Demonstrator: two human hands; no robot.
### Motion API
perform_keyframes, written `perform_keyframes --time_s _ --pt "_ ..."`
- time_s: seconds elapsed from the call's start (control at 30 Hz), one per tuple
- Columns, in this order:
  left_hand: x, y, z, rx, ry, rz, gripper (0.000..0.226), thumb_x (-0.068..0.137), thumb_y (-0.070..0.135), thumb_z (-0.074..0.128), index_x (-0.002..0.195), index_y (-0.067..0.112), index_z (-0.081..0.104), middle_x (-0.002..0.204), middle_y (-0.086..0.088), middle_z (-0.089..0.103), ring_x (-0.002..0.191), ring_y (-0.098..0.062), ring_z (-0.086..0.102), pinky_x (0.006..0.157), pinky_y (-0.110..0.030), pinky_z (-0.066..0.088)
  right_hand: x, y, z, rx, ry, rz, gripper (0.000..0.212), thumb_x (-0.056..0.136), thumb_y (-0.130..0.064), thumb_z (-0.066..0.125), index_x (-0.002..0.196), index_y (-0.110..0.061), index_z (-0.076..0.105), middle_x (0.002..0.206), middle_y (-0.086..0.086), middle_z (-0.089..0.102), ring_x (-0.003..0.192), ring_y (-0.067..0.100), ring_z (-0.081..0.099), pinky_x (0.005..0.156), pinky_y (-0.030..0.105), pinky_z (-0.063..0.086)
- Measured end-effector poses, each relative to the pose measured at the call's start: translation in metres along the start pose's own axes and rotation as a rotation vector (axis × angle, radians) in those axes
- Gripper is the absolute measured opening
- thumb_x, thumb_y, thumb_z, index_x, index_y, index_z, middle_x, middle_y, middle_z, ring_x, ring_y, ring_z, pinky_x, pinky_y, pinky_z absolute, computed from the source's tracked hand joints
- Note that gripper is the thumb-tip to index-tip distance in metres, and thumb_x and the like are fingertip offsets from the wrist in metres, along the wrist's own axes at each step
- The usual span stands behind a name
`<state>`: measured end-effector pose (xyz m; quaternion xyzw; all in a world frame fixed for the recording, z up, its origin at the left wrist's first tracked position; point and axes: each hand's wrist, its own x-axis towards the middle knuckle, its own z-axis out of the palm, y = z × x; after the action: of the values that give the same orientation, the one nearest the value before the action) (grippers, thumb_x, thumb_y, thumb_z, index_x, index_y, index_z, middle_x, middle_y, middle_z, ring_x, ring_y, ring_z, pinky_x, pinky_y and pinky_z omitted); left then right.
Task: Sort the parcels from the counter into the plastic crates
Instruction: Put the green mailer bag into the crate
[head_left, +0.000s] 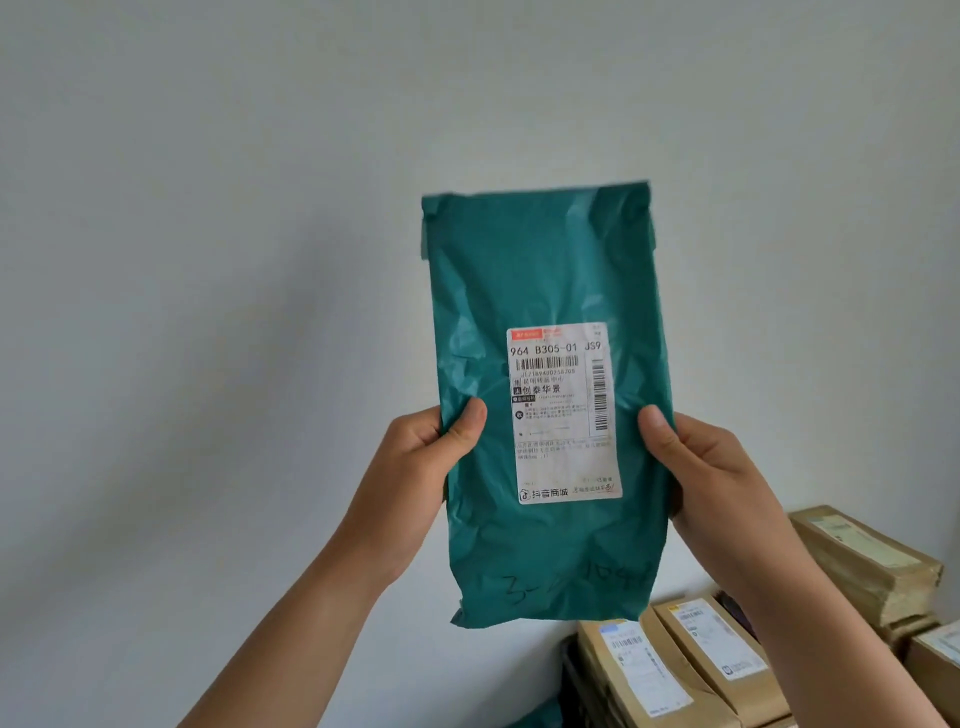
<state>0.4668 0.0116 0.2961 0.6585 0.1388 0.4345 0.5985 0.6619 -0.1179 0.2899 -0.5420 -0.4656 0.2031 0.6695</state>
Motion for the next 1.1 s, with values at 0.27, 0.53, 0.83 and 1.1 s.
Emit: perform_keyframes --time_s 0.27,0.53,0.83,1.1 --pt "-0.014 0.031 0.004 -0.151 -0.035 0.136 0.033 0.095 0.032 0.054 0.104 0.018 0.083 0.12 -0.005 0.078 0.115 -0.023 0.074 0.093 -0.03 0.06 -0.013 -0.019 0.006 0.051 -0.01 -0.215 0.046 0.091 -0.061 0.058 0.105 -0.024 0.081 0.109 0.009 0.08 0.104 0.038 0.073 0.096 0.064 0.057" --pt "-0.016 0.032 -0.001 -0.15 -0.022 0.168 0.033 0.097 0.031 0.053 0.104 0.016 0.082 0.12 -0.006 0.078 0.115 -0.024 0.074 0.092 -0.029 0.059 -0.013 -0.023 0.01 -0.021 -0.022 -0.286 0.046 0.09 -0.066 0.054 0.104 -0.031 0.08 0.107 0.003 0.08 0.102 0.031 0.074 0.092 0.068 0.055" --pt "-0.02 0.022 -0.015 -0.081 -0.018 0.306 0.039 0.094 0.04 0.058 0.103 0.007 0.076 0.118 -0.008 0.078 0.115 -0.029 0.073 0.097 -0.039 0.06 -0.012 -0.015 0.015 0.016 -0.038 -0.362 0.056 0.086 -0.078 0.061 0.102 -0.027 0.08 0.103 0.007 0.079 0.101 0.045 0.067 0.086 0.069 0.052" --pt "0.0 -0.006 -0.035 -0.075 0.073 0.151 0.036 0.103 0.033 0.057 0.108 0.003 0.077 0.118 -0.012 0.078 0.115 -0.032 0.073 0.103 -0.048 0.055 0.014 0.013 0.039 0.017 -0.075 -0.148 0.04 0.097 -0.046 0.05 0.102 -0.021 0.082 0.107 0.004 0.081 0.103 0.029 0.075 0.087 0.041 0.063"
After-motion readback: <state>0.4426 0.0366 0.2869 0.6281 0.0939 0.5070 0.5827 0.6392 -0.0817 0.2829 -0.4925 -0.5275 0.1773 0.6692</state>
